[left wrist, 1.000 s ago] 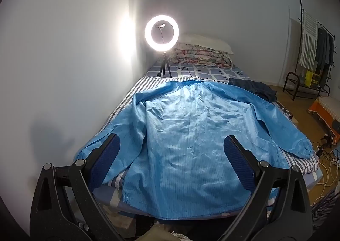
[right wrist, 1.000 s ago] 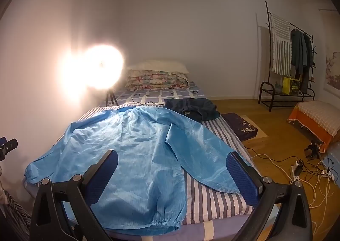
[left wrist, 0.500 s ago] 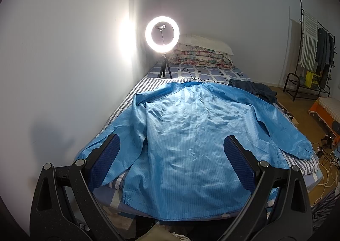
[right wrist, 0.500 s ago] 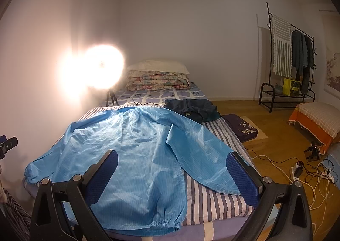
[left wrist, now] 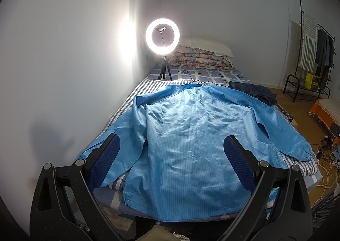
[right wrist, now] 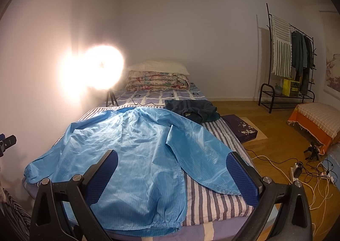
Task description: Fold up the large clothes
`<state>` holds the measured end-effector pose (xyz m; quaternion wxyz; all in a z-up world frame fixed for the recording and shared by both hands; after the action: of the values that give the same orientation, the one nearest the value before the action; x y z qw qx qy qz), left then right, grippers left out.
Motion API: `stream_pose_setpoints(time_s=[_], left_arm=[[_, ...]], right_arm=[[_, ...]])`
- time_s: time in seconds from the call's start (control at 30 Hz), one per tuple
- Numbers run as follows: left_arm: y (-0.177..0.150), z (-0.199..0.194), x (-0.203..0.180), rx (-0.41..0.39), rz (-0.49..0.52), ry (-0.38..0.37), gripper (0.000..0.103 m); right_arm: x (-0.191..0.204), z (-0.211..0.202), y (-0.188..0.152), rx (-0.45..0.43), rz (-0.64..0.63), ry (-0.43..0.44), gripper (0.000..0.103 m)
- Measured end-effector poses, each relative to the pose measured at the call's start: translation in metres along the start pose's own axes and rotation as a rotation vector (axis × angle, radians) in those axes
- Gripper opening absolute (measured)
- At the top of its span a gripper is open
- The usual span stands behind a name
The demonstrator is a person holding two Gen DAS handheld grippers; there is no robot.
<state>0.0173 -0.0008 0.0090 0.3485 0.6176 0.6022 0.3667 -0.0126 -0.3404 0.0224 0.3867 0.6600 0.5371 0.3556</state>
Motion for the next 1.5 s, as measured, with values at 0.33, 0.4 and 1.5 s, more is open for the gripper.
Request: stream_pose_setpoints(time_s=[0.33,0.4,1.5], left_arm=[[-0.002,-0.001,0.000,-0.002,0.000,0.001,0.100],[-0.003,-0.002,0.000,-0.003,0.001,0.001,0.100],[-0.020,0.015,0.011,0.017,-0.006,0.025,0.100]], right_arm=[[0.002,-0.002,0.000,0.002,-0.006,-0.026,0.103],[0.001,-0.001,-0.001,0.000,-0.004,-0.042,0.103],[0.012,0.011,0.000,0.004,0.006,-0.047,0.103]])
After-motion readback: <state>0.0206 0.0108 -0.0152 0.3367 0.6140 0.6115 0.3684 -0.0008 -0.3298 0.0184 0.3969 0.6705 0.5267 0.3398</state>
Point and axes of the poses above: each gripper's, at about its wrist camera, not at the fingertips, and z roughly the way its jaws point, x to its left, y to its top, the point moved 1 cm from there along z, roughly the way its jaws point, and after that the axes turned 4 degrees about z, right-handed, at the moved point
